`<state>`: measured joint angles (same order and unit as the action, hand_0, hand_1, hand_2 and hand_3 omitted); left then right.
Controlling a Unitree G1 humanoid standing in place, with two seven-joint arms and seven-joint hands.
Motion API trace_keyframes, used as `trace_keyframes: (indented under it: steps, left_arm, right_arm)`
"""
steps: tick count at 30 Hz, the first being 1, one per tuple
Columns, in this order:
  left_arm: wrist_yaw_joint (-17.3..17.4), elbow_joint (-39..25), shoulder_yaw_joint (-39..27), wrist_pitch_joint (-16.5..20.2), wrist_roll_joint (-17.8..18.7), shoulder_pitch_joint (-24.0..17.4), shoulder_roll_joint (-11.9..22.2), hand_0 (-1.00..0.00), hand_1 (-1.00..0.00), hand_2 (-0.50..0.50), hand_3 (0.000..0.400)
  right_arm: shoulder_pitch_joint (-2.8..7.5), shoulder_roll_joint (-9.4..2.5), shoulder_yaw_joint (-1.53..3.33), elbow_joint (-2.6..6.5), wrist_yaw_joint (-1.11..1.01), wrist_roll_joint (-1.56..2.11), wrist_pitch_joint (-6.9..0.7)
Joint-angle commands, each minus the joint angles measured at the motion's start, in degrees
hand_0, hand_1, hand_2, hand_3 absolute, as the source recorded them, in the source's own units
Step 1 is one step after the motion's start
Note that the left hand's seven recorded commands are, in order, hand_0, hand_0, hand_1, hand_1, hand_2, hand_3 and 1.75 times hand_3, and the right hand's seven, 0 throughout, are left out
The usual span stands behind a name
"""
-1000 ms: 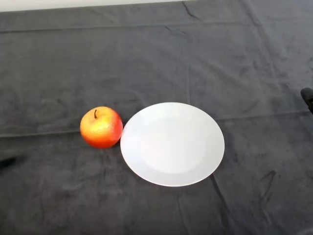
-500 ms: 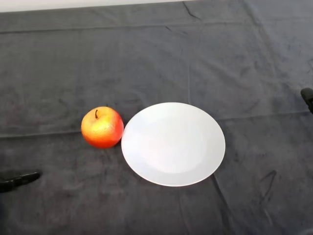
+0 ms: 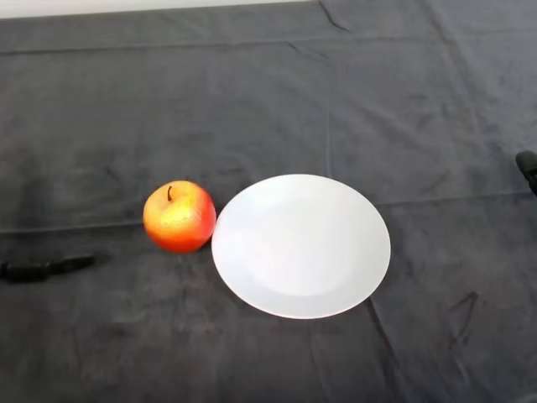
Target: Move the apple to the plate
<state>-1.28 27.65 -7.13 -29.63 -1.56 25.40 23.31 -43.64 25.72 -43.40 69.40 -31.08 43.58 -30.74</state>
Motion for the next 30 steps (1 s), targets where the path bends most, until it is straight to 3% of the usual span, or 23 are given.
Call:
trace_keyframes:
  steps: [1,7,13,19,30]
  left_arm:
    - [-0.4,-2.7,2.0,1.6,-1.5,-5.5,-0.5,0.00,0.00,0.00,0.000]
    - [0.2,-11.7,4.6,6.9,-1.7,-8.7,-0.9,0.00,0.00,0.00,0.000]
    - [1.2,-15.1,6.8,11.6,-1.6,-9.8,-0.7,0.00,0.00,0.00,0.000]
    - [2.2,-15.4,8.6,15.2,-1.6,-10.0,-0.4,0.00,0.00,0.00,0.000]
    - [3.3,-11.3,12.7,18.5,-2.7,-9.5,-0.6,0.00,0.00,0.00,0.000]
  right_arm:
    - [-0.99,1.20,-0.46,-1.32,-0.09,-0.10,0.39]
    - [-0.87,1.07,-0.42,-1.64,0.03,-0.09,0.40]
    - [-0.76,0.96,-0.38,-1.94,0.15,-0.08,0.41]
    - [-0.67,0.88,-0.35,-2.17,0.25,-0.07,0.41]
    - [-0.56,0.78,-0.31,-2.46,0.40,-0.01,0.37]
